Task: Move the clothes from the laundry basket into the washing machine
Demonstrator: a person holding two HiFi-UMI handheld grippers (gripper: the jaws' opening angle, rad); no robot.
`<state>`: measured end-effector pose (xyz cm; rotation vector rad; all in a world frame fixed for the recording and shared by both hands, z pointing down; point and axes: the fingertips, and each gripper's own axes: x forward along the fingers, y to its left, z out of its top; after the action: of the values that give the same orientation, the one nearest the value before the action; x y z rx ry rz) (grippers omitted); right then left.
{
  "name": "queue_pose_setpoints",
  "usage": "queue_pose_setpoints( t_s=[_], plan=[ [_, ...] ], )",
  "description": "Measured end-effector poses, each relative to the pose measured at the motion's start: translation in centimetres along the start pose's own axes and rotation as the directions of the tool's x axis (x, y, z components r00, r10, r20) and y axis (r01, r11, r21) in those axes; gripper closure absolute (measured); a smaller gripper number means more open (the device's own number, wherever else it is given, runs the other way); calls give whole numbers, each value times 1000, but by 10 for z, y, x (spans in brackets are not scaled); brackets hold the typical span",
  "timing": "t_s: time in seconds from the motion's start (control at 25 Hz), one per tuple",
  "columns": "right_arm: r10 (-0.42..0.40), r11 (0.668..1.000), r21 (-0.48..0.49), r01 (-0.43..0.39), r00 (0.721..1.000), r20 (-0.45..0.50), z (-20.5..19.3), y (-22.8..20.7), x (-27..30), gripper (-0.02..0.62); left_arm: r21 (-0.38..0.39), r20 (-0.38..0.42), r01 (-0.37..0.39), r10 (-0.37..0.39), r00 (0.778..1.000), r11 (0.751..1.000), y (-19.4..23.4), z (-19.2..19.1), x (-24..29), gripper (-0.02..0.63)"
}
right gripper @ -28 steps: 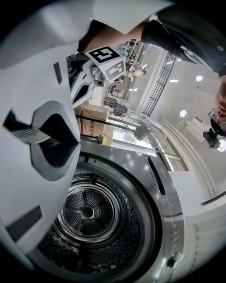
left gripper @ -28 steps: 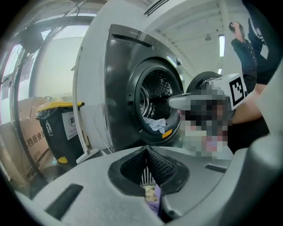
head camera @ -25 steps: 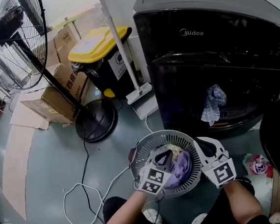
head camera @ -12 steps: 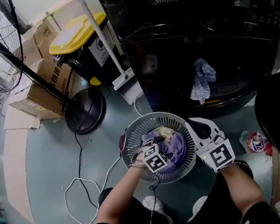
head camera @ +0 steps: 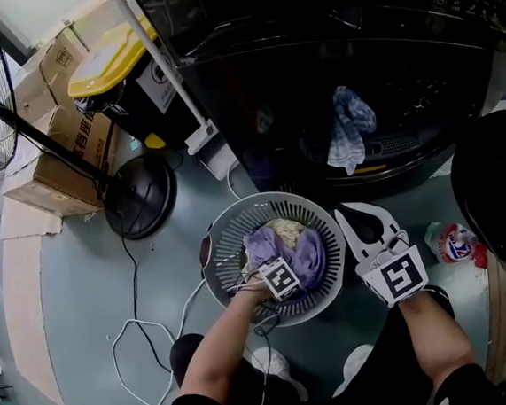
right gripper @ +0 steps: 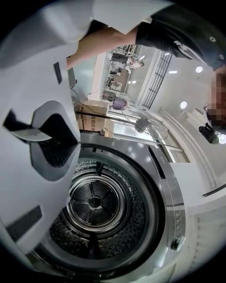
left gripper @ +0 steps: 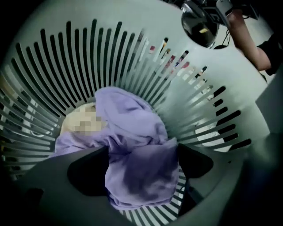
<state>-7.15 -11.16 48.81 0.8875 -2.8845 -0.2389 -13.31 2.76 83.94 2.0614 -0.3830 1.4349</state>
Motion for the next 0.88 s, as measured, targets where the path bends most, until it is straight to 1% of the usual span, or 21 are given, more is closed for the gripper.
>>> queue_pose_setpoints(
  t_s=[0.12,0.2,0.32,0.44,0.6,0.72,0.76,0.8,0.84,0.88],
  plan=[
    [-13,999,35,14,999,-29,-11,-2,-4,589,28,-71,25,-23,997,999,-2,-15,29,138],
    [-15,998,52,18,998,-53,-19,-3,-6,589,24,-119,28,-25,993,999,2,-20,39,133],
    [-18,999,29,20,999,-45,-21,-6,-10,589,20,-179,45,-40,983,999,2,-26,52,132],
    [-27,1000,10,28,999,-39,-23,-11,-16,589,46,-248,32,-19,968,998,8,-33,65,132],
    [-52,998,30,53,998,-33,-27,-18,-25,589,90,-286,33,-6,958,995,15,-35,78,132],
    [-65,996,50,67,997,-44,-33,-23,-30,589,146,-280,5,36,959,989,19,-30,75,143],
    [-68,995,65,72,996,-56,-37,-23,-32,589,167,-265,-13,58,962,986,20,-27,72,233],
    [-71,994,81,77,995,-71,-41,-23,-34,589,181,-250,-31,76,965,983,21,-24,69,366],
    [-72,993,92,79,994,-81,-44,-24,-35,589,185,-238,-42,86,967,982,21,-21,66,429],
    [-71,992,97,79,994,-81,-44,-24,-34,589,185,-231,-47,89,969,982,20,-20,62,457]
  ],
)
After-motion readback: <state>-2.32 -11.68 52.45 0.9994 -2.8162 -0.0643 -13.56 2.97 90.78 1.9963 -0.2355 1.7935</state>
